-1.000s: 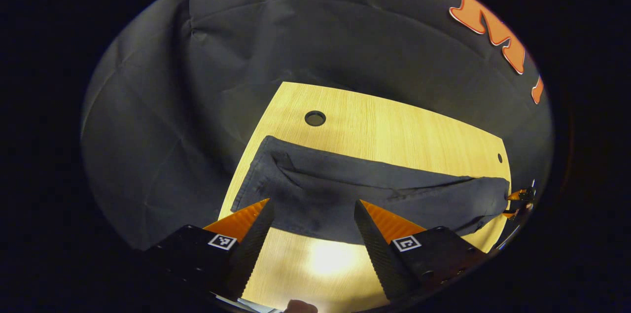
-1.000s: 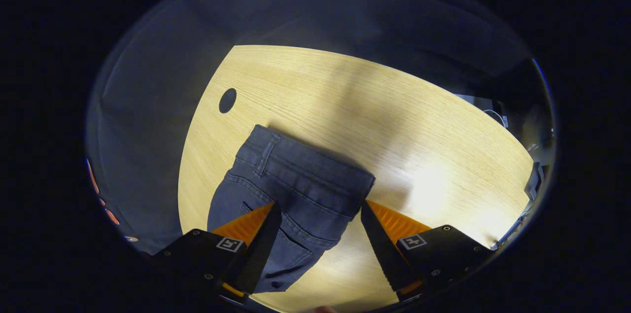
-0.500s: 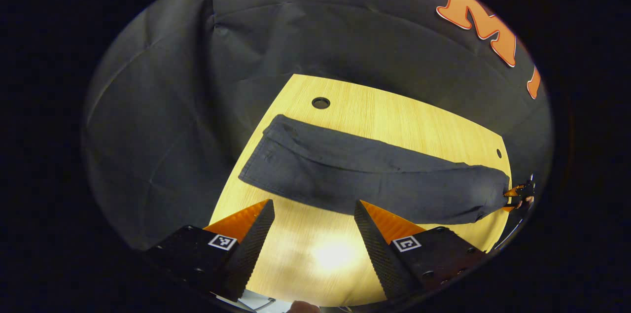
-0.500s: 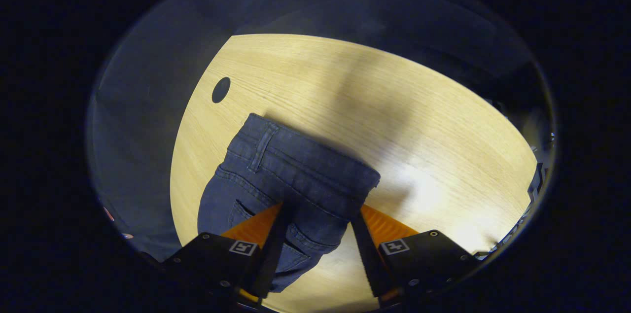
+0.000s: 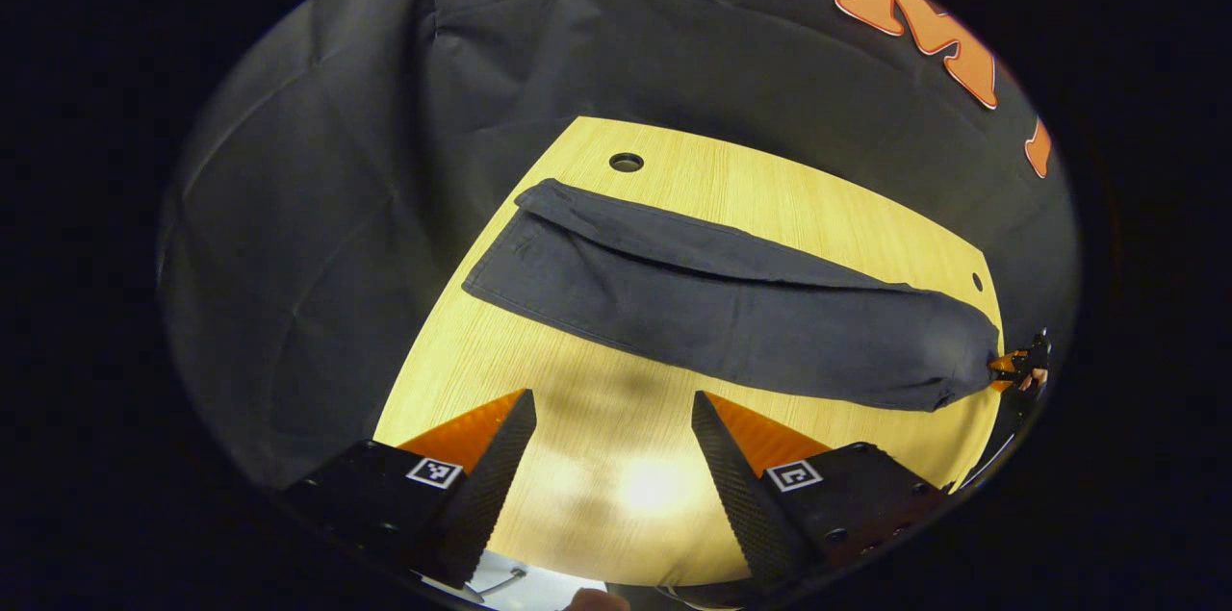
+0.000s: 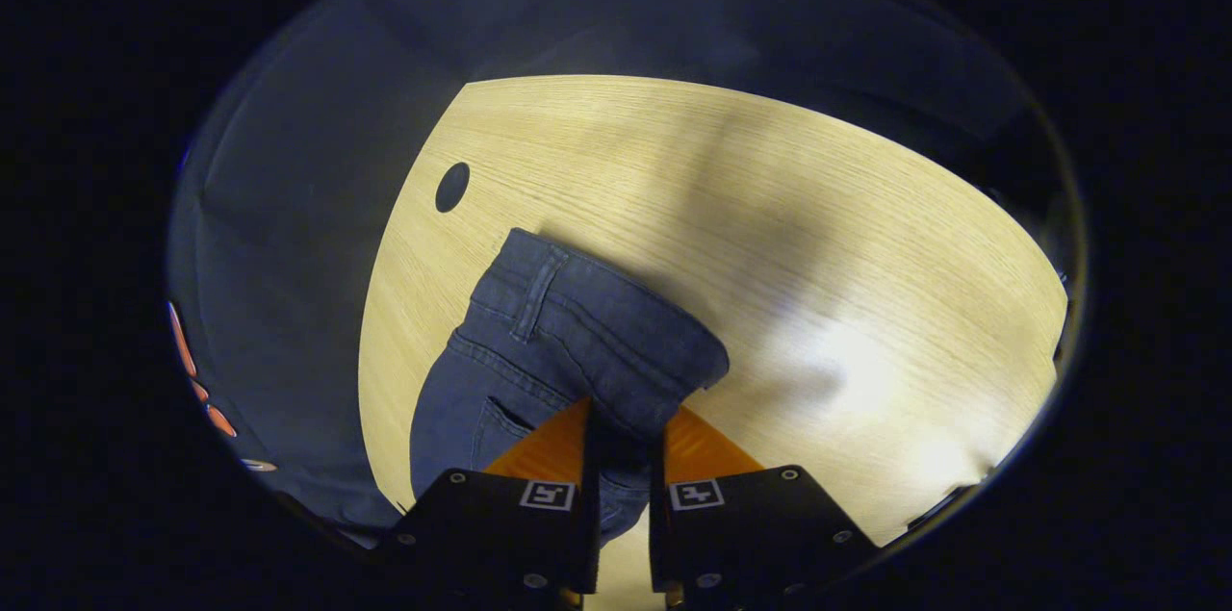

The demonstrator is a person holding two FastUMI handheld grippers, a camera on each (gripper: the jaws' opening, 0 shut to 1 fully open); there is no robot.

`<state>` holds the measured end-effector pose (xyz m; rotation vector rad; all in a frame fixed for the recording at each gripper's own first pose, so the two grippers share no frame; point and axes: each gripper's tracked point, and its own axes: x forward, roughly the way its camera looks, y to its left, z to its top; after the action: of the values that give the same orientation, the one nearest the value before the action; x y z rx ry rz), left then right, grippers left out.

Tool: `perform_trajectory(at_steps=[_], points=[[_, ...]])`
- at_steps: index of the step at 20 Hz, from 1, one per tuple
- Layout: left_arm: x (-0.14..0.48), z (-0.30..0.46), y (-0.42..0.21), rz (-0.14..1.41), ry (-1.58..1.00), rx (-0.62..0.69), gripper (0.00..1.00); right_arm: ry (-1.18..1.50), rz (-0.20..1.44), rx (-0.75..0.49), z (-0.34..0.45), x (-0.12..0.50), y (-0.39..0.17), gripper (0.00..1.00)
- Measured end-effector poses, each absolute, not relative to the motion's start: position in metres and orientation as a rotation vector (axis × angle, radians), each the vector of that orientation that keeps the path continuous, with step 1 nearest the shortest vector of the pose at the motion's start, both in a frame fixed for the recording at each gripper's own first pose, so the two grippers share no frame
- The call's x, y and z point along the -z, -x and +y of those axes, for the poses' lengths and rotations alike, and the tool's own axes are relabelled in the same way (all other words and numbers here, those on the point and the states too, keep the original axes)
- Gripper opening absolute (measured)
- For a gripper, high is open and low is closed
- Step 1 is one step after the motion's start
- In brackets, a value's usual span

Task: Grasp the waist and the cuffs of the jeans and fold them to make the two legs overlap; first hold the waist and fold one-third of the jeans toward the cuffs, then hold the cuffs and fold the remaining one-third in the same direction to finish folding.

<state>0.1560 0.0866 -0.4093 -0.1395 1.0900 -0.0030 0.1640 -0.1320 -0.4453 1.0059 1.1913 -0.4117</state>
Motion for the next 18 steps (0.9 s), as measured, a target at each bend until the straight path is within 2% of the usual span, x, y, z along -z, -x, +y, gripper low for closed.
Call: perform_trajectory(at_steps=[5,9,15,16,17,18], points=[[0.404,0.088,-0.158,1.054,0.115,0.028,0.96,-1.013,1.144,0.424,-0.130,0.430,-0.166,0.22],[0.400,0.088,-0.157,1.042,0.115,0.063,0.99,-1.004,1.070,0.410,-0.126,0.404,-0.169,0.21],[0.400,0.089,-0.165,1.040,0.114,0.100,0.99,-0.960,0.961,0.323,-0.101,0.341,-0.176,0.21],[0.401,0.091,-0.164,1.040,0.115,0.103,0.99,-0.946,0.952,0.297,-0.095,0.330,-0.175,0.26],[0.401,0.091,-0.164,1.043,0.114,0.108,0.99,-0.930,0.939,0.287,-0.088,0.322,-0.178,0.21],[0.401,0.090,-0.162,1.044,0.115,0.112,0.99,-0.916,0.932,0.267,-0.081,0.315,-0.178,0.21]])
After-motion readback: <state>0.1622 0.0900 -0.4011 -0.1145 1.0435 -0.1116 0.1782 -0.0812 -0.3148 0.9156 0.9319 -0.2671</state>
